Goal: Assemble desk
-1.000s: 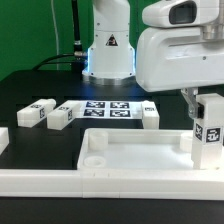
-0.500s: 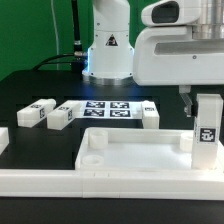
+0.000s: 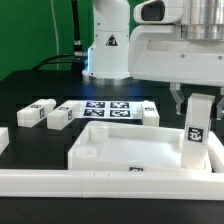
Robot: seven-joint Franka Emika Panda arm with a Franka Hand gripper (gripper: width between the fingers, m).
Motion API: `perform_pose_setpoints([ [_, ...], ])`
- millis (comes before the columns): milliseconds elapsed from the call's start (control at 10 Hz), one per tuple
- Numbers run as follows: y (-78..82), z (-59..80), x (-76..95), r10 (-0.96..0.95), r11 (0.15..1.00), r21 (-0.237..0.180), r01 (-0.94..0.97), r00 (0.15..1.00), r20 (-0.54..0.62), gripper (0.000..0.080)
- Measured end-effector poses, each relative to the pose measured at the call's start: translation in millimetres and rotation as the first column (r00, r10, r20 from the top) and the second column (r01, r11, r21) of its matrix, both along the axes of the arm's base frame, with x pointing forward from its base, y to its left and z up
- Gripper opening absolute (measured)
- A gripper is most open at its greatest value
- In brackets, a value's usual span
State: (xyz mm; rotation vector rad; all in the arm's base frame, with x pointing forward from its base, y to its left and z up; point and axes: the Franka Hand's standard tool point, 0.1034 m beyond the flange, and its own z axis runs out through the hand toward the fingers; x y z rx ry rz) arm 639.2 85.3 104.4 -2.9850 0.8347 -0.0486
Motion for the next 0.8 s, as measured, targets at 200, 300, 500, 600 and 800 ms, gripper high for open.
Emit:
perform_pose_setpoints([
  [200,-9.4,0.1,-0.6,-0.122,0.992,-0.022,0.122,0.993,-0.006,0.03],
  [300,-12.6,0.1,-0.7,-0.16,0.987,-0.03,0.159,0.987,-0.005,0.0301],
  [500,-22.9,0.6,-1.4,-0.264,0.963,-0.049,0.263,0.964,-0.006,0.0301],
  [600,-26.3,0.8,-1.7,-0.292,0.955,-0.054,0.291,0.956,-0.007,0.0301],
  [800,-24.4,0.8,-1.3,-0.278,0.959,-0.052,0.277,0.961,-0.008,0.046],
])
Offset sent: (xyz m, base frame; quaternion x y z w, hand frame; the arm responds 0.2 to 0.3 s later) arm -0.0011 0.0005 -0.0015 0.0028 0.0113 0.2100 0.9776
